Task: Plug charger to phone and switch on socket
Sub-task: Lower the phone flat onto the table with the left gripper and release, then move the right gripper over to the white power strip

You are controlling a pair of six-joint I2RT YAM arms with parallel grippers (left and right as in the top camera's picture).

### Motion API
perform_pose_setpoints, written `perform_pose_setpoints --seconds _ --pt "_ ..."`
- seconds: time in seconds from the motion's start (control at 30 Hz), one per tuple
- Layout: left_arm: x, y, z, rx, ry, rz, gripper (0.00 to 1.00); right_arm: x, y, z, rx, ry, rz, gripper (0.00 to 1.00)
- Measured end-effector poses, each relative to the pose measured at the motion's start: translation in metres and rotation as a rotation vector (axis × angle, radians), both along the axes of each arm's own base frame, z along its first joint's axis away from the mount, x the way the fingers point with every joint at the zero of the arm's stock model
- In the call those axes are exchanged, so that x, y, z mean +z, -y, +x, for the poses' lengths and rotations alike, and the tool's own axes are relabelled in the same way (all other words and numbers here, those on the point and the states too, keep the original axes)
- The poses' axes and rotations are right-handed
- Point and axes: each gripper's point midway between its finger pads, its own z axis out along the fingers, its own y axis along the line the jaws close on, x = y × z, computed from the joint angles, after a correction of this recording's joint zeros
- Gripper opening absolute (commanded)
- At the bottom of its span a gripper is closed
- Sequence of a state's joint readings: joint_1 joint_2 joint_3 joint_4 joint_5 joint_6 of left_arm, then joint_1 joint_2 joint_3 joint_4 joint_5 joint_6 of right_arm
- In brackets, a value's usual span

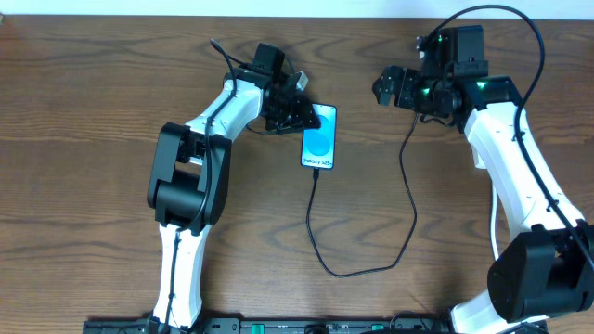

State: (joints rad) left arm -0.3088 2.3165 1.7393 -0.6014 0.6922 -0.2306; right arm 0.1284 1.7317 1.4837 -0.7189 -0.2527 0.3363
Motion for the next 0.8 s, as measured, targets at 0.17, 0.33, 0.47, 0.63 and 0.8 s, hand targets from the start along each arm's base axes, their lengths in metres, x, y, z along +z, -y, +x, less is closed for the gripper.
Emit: perform_pose_setpoints --seconds 0.17,0.33,0.47,0.63,0.8 --pt "-0.001 -0.001 0.001 0.000 0.007 0.011 0.67 -0.006 0.006 -0.006 -0.008 -0.030 -0.036 0.99" --pt "0.001 -0.003 0.005 0.008 0.024 0.026 0.75 -0.011 0.011 -0.013 -0.019 -0.065 -0.060 0.99" --pt "0.002 -0.017 0.011 0.039 0.042 0.089 0.80 -0.016 0.022 -0.019 -0.041 -0.102 -0.071 0.99" --pt "0.007 -0.062 0.023 0.129 0.079 0.252 0.88 -0.021 0.055 -0.034 -0.112 -0.192 -0.082 0.99" --pt "0.063 -0.103 0.040 0.236 0.229 0.396 0.90 -0.004 0.097 -0.042 -0.195 -0.235 -0.111 0.99"
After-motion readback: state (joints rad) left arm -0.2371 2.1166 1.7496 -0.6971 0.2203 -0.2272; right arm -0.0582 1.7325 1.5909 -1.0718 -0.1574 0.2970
